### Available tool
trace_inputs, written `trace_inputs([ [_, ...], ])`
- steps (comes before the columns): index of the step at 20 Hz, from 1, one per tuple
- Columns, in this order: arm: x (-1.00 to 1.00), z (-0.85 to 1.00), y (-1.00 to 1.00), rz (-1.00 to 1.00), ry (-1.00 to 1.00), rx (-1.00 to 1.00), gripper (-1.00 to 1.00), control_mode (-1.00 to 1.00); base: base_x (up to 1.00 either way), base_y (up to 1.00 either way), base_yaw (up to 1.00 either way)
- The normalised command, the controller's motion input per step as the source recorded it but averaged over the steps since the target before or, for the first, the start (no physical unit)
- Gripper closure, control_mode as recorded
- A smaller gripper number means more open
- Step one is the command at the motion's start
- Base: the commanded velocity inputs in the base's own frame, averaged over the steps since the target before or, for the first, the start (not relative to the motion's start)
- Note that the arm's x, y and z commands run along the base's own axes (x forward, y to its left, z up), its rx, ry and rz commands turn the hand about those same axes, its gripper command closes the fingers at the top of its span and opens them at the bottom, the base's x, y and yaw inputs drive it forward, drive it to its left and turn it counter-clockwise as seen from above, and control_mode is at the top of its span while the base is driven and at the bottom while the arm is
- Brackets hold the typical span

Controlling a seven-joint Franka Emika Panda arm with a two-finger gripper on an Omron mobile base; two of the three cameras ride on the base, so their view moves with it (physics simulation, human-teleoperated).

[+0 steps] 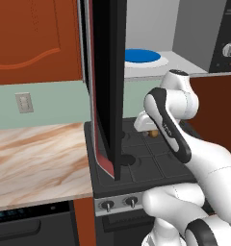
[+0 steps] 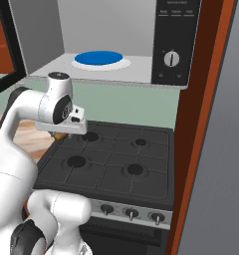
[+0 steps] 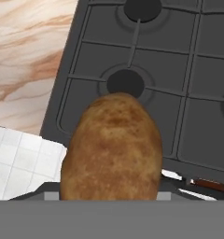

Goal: Retrieve the reheated potato from the microwave, then place the potato, cheese, and condiment on the cutting board.

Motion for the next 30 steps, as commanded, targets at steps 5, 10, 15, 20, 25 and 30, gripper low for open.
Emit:
trace_inputs([
  [5,0.22,-0.26,0.09,0.03,-0.02,0.00,1.00,-1.00,0.00,0.00,0.00],
  [10,0.05,-0.06,0.01,0.01,0.00,0.00,1.00,-1.00,0.00,0.00,0.00],
  [15,0.00,0.00,0.00,0.00,0.00,0.00,1.00,-1.00,0.00,0.00,0.00],
  [20,0.00,0.00,0.00,0.00,0.00,0.00,1.00,-1.00,0.00,0.00,0.00],
  [25,0.00,0.00,0.00,0.00,0.00,0.00,1.00,-1.00,0.00,0.00,0.00],
  [30,0.00,0.00,0.00,0.00,0.00,0.00,1.00,-1.00,0.00,0.00,0.00],
])
